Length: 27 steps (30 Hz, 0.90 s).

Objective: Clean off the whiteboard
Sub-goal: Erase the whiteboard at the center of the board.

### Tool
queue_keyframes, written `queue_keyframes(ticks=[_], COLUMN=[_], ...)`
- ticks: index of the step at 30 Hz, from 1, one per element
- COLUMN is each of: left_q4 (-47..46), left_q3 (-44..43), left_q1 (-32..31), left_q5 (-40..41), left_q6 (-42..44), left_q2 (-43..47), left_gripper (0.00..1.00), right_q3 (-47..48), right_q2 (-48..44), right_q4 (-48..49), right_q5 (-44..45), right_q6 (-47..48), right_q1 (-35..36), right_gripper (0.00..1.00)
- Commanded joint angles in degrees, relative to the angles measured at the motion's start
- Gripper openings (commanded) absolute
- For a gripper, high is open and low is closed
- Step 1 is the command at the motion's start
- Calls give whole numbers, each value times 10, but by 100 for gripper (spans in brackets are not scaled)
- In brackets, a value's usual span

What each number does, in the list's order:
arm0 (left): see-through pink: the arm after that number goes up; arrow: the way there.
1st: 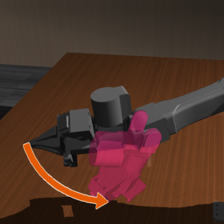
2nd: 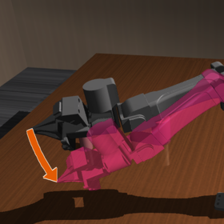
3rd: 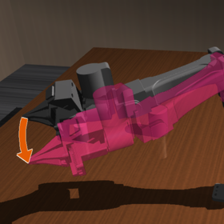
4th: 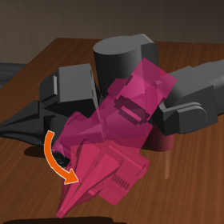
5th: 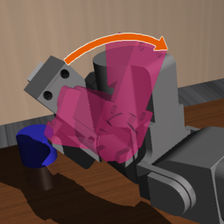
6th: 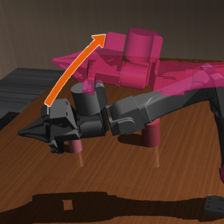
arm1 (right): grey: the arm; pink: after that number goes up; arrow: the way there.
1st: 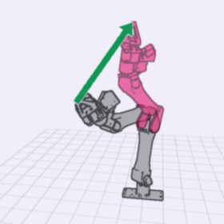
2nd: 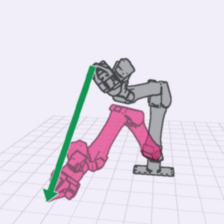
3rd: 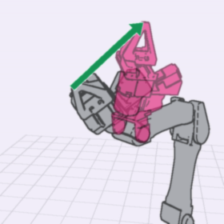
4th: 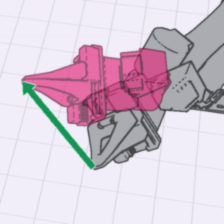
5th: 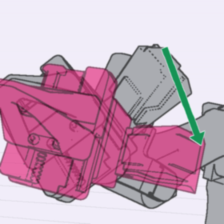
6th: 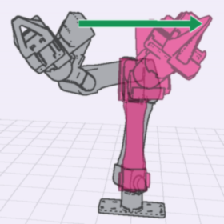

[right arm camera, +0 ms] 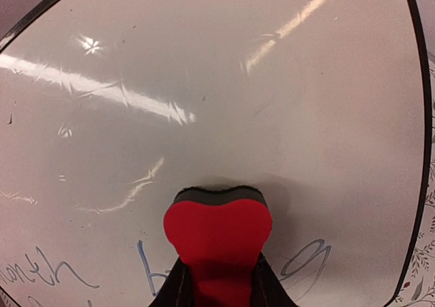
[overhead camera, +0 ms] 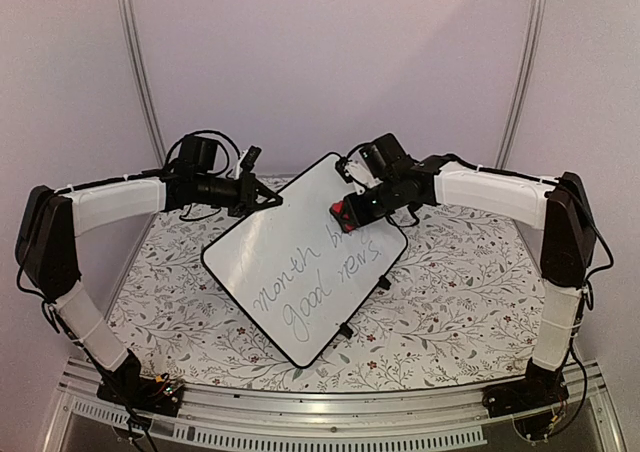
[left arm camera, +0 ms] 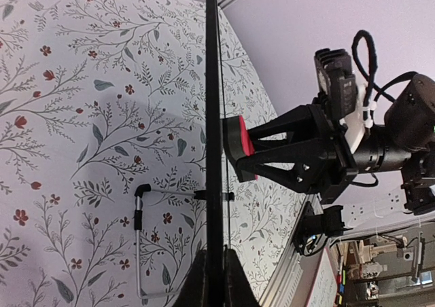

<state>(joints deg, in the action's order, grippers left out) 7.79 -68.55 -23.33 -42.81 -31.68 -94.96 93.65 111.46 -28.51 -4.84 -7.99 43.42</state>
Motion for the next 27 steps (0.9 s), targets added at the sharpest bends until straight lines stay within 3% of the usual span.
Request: queue_keyframes(ticks=[1, 20, 27], left_q4=[3, 3, 3], left_q3=[3, 3, 4], left_q1=[-6, -10, -13], left_q5=[-4, -4, -2], left_q6=[28, 27, 28], left_q2=[-11, -14, -14], left_gripper=[0, 0, 0], right_q3=[-28, -60, -8], right_q2=[-3, -25, -10], right_q4=[-60, -77, -65], right_q5=[-24, -33, -36], right_q6=[13, 33, 29], right_q1=[0, 8, 8], right_gripper=[0, 0, 0])
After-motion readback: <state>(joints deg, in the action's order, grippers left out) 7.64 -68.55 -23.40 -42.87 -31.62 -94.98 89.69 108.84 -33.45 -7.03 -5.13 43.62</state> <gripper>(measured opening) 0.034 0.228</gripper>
